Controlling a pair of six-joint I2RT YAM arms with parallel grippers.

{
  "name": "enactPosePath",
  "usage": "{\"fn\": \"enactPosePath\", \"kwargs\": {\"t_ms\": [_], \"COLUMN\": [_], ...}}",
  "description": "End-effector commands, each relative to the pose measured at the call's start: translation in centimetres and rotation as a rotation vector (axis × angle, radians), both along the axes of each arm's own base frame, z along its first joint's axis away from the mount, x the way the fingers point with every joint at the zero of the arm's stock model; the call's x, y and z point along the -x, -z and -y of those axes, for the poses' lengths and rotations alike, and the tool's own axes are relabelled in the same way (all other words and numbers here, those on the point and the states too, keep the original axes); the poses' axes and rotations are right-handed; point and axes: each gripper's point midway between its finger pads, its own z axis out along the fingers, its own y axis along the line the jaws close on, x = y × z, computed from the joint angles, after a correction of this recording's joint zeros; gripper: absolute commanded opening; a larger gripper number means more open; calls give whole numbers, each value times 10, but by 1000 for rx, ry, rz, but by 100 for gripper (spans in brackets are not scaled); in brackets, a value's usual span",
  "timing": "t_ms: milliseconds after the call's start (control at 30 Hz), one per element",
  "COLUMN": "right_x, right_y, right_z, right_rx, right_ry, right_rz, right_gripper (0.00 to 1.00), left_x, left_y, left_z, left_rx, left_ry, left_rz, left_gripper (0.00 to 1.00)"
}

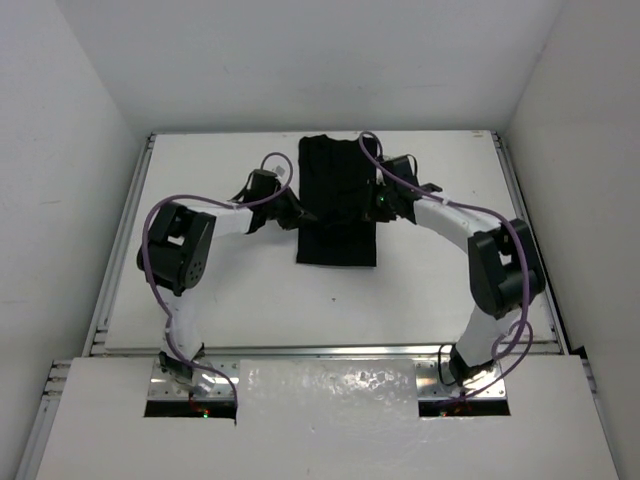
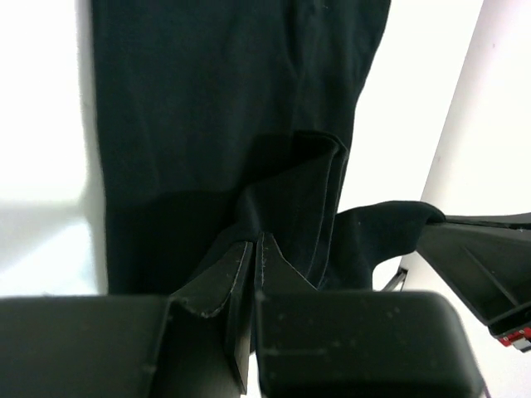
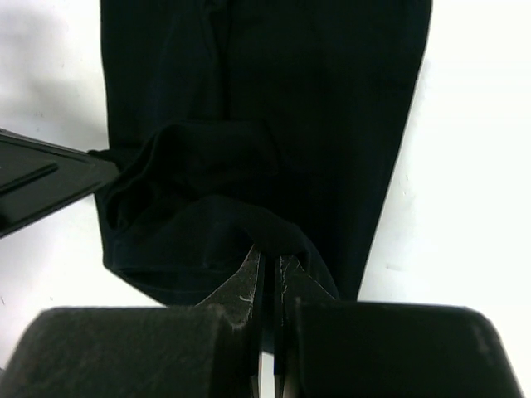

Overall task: Fold and stack the t-shirts
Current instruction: Fold the folded rectangular tshirt in 1/3 of the way

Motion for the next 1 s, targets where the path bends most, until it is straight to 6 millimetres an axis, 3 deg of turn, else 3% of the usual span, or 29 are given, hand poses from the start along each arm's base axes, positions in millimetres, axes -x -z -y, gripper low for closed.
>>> {"fn": "enactPosePath", "kwargs": {"t_ms": [0, 333, 533, 700, 733, 800, 833, 867, 900, 933, 967], "right_x": [-28, -56, -77, -94, -100, -104, -119, -122, -124, -142, -142], "right_y": [-12, 17, 7, 31, 36, 40, 27, 35, 32, 21, 18], "right_z": [-6, 9, 14, 25, 26, 28, 28, 29, 30, 31, 33], "right_rx": [-22, 16, 51, 89, 91, 95, 82, 87, 88, 83, 88], "right_ry": [-8, 54, 74, 98, 98, 101, 110, 113, 114, 125, 129], "right_rz": [42, -20, 16, -52, -55, -82, -54, -71, -82, -50, -74], "right_gripper": [0, 0, 0, 1, 4, 33, 44, 46, 51, 61, 64], "left_x": [-27, -56, -67, -78, -79, -84, -84, -89, -92, -96, -98], "left_y": [-19, -21, -33, -14, -11, -6, -6, -10, -14, -24, -30], "left_z": [3, 0, 2, 4, 2, -6, -9, -14, -17, -24, -28], "left_rx": [60, 103, 147, 158, 156, 142, 137, 123, 111, 84, 70], "left_ry": [-22, -69, -89, -96, -109, -148, -164, -193, -209, -240, -259], "left_rz": [67, 80, 101, 51, 42, 33, 31, 44, 56, 83, 98], "left_gripper": [0, 0, 0, 1, 3, 6, 7, 7, 7, 8, 11]}}
